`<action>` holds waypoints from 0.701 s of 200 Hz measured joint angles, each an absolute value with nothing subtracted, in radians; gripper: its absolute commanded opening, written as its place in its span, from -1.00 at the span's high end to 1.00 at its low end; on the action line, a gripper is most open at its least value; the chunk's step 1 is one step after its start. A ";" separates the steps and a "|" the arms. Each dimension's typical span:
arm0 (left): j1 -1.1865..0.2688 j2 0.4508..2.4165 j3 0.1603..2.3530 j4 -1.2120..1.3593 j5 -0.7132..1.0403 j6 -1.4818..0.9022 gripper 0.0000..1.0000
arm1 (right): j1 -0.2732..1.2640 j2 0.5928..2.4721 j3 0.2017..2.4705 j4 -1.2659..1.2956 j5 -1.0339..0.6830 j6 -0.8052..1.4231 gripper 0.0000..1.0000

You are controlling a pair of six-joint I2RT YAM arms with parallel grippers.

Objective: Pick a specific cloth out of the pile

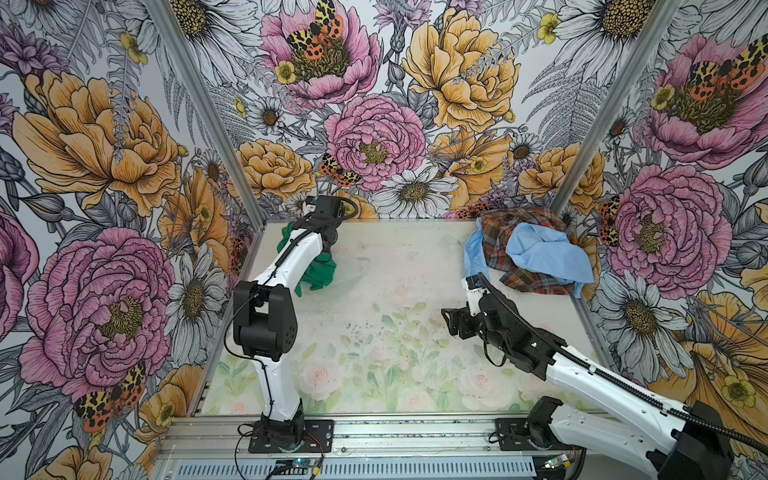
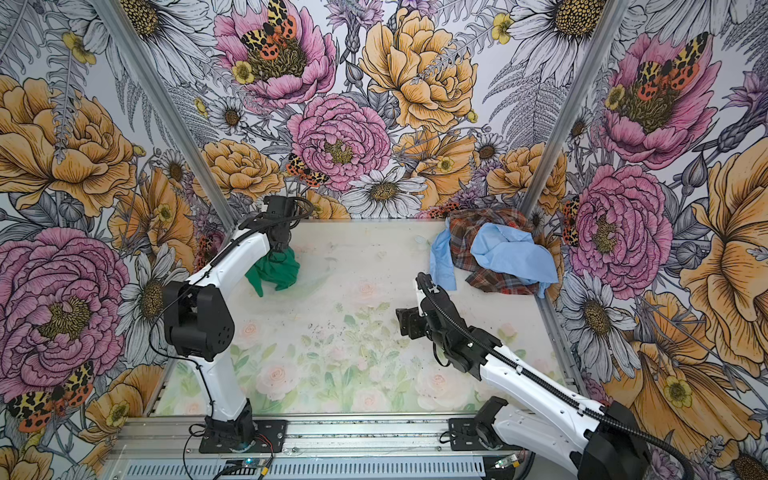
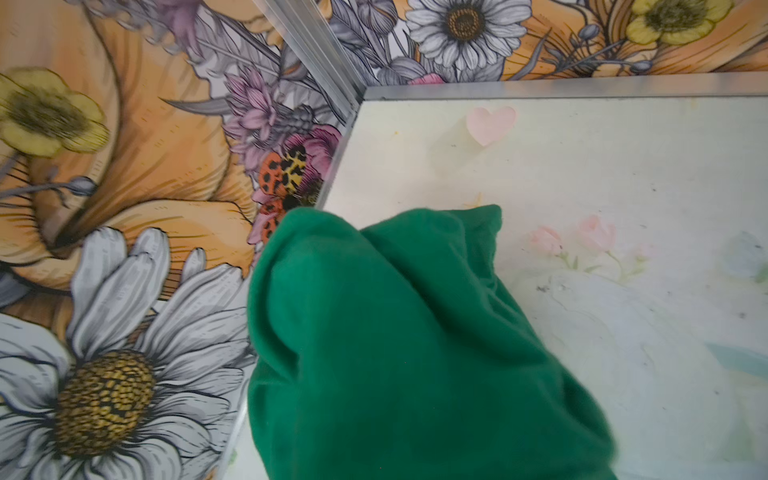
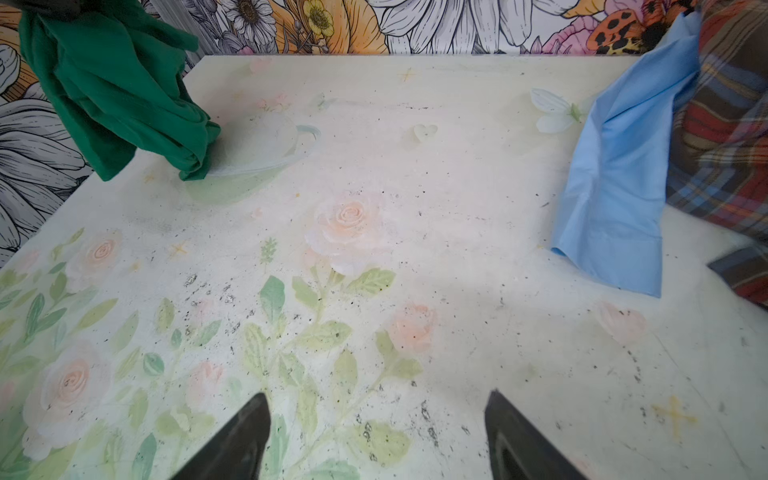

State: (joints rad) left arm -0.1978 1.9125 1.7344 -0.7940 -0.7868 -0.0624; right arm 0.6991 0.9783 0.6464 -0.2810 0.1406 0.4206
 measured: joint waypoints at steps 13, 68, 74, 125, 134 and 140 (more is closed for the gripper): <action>-0.197 1.913 1.757 -0.775 -0.866 0.004 1.00 | 0.699 0.978 0.646 -0.281 0.137 0.421 -0.63; -0.192 1.947 1.638 -0.118 -1.161 0.658 1.00 | 0.699 0.977 0.646 -0.281 0.134 0.426 -0.62; -0.195 1.977 1.621 0.012 -1.179 0.773 1.00 | 0.699 0.976 0.646 -0.282 0.134 0.426 -0.63; -0.294 2.326 1.636 0.593 -1.197 1.340 1.00 | 0.686 0.964 0.647 -0.315 0.137 0.426 -0.63; -0.321 2.355 1.636 0.585 -1.197 1.347 1.00 | 0.686 0.955 0.647 -0.319 0.138 0.426 -0.62; -0.341 2.365 1.636 0.558 -1.196 1.327 1.00 | 0.686 0.947 0.647 -0.322 0.139 0.426 -0.63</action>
State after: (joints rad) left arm -0.3408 2.3646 1.6363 0.5579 -1.1957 1.3270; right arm 0.6857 0.9470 0.6472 -0.3222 0.1390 0.4263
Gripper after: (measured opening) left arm 0.139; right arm 0.813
